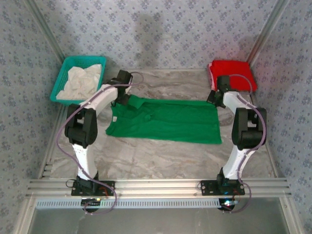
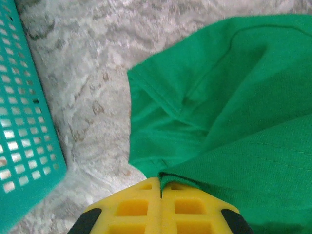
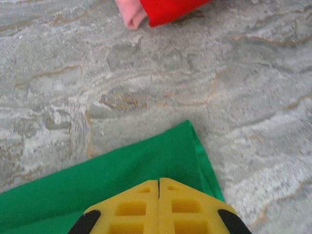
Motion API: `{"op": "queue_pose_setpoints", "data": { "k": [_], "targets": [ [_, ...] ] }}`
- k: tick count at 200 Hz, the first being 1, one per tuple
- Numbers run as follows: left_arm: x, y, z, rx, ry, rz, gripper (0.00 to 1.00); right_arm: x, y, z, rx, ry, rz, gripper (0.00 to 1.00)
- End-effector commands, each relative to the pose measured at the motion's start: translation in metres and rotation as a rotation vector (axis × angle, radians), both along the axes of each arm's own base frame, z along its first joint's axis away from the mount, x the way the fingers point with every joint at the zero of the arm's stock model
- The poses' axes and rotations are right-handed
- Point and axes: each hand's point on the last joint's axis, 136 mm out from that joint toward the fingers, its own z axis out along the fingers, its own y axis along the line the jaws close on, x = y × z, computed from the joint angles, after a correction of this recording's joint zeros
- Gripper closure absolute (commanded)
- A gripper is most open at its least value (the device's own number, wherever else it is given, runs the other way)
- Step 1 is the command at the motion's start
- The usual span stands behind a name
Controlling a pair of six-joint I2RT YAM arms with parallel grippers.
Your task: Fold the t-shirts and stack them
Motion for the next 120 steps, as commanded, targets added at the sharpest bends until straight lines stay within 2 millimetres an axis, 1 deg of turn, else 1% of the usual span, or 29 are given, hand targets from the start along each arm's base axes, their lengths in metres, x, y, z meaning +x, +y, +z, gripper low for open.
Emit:
{"op": "queue_pose_setpoints", "data": {
  "k": [1,24,36,38,41,51,97,100,105,111,120],
  "targets": [
    [-0.013,0.004,0.010,-0.015,-0.015,0.034,1.00,-0.014,-0.007,0.008,-0.018,0.000,-0.043,1.00],
    [-0.023,0.007,0.004,-0.016,0.005,0.047,1.00,-0.024,-0.006,0.002,-0.010,0.026,-0.048,1.00],
    [-0.027,0.006,0.002,-0.015,0.009,0.045,1.00,-0.025,-0.007,0.006,-0.009,0.018,-0.056,1.00],
    [-0.027,0.007,0.002,-0.014,0.011,0.046,1.00,-0.032,-0.007,-0.003,-0.008,0.041,-0.058,1.00],
    [-0.028,0.006,0.002,-0.015,0.011,0.044,1.00,-0.036,-0.007,-0.006,-0.008,0.050,-0.059,1.00],
    [-0.031,0.005,0.000,-0.019,0.018,0.044,1.00,-0.040,-0.007,-0.009,-0.001,0.057,-0.063,1.00],
    [-0.045,0.002,-0.007,-0.033,0.049,0.053,1.00,-0.058,-0.004,-0.013,0.019,0.088,-0.064,1.00],
    [-0.046,0.002,-0.007,-0.035,0.049,0.054,1.00,-0.060,-0.004,-0.013,0.021,0.090,-0.065,0.98],
    [-0.049,0.001,-0.007,-0.039,0.050,0.057,1.00,-0.063,-0.004,-0.013,0.022,0.096,-0.068,0.90],
    [-0.051,0.000,-0.006,-0.047,0.053,0.058,0.95,-0.067,-0.002,-0.014,0.032,0.108,-0.067,0.87],
    [-0.056,-0.002,-0.004,-0.062,0.054,0.063,0.83,-0.074,-0.001,-0.014,0.041,0.123,-0.065,0.87]
  ]
}}
